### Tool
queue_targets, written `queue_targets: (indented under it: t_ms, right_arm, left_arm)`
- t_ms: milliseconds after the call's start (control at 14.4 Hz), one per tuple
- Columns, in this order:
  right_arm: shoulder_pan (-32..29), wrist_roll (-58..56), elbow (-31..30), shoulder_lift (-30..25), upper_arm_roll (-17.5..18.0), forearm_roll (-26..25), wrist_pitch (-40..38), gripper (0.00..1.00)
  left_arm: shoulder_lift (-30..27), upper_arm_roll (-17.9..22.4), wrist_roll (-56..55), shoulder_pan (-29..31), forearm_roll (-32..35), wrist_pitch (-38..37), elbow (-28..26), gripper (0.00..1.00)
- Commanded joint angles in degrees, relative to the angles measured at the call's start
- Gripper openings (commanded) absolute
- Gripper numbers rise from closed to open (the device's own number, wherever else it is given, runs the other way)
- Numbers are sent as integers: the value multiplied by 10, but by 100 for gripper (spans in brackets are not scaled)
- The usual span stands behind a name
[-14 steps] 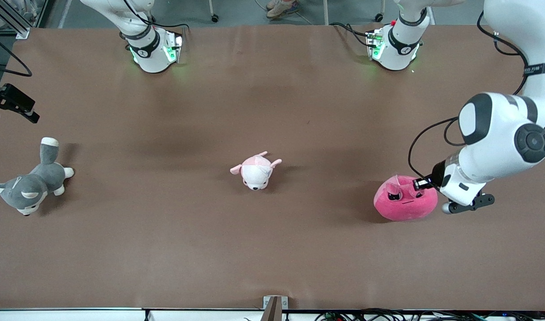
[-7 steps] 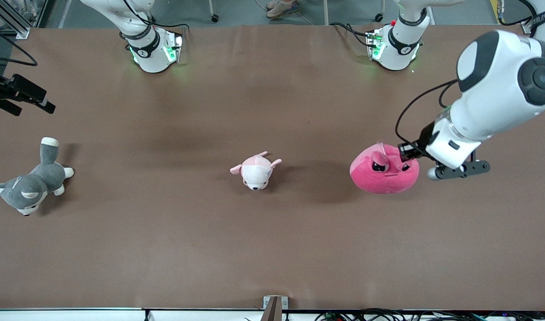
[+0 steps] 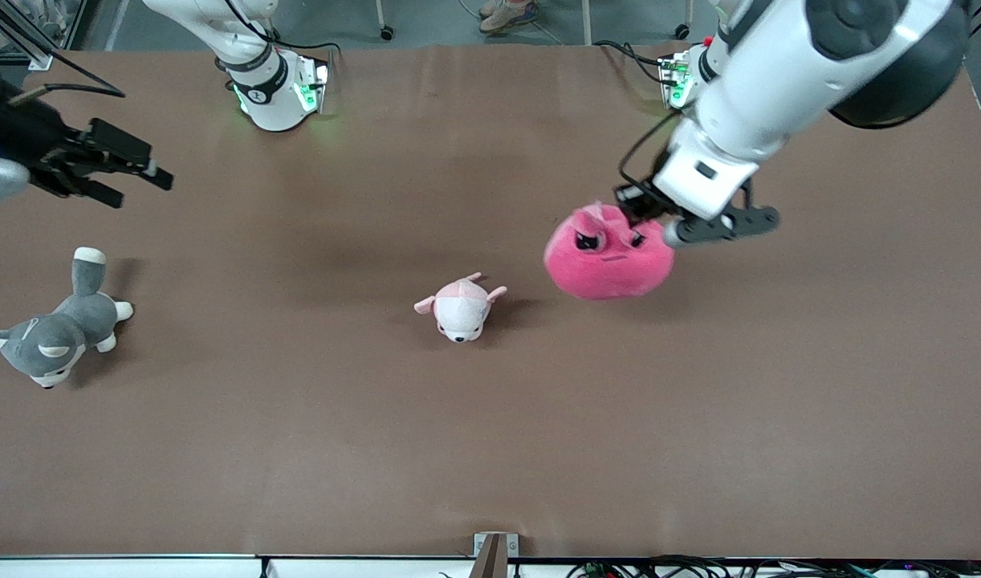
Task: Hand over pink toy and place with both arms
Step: 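Carry the pink plush toward center while the right gripper approaches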
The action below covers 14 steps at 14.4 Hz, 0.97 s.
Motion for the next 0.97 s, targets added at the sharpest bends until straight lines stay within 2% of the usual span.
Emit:
queue_targets:
  t_ms: [0,208,625,903]
  right_arm:
    - [35,4,7,26,-2,43,27,92]
    - [75,49,8,38,-2,95,42,81]
    - [143,147,33,69,-2,136,72,81]
    - [164,175,39,75,-2,139,67,81]
  left_arm:
    - [17,-48,-65,1,-28,-11,45,0]
    - [33,-75,-141,-23,-57,11,68,0]
    - [66,-74,-298,-124,-75,173,70,0]
    - [87,-74,-338,-136,-75,190,70,0]
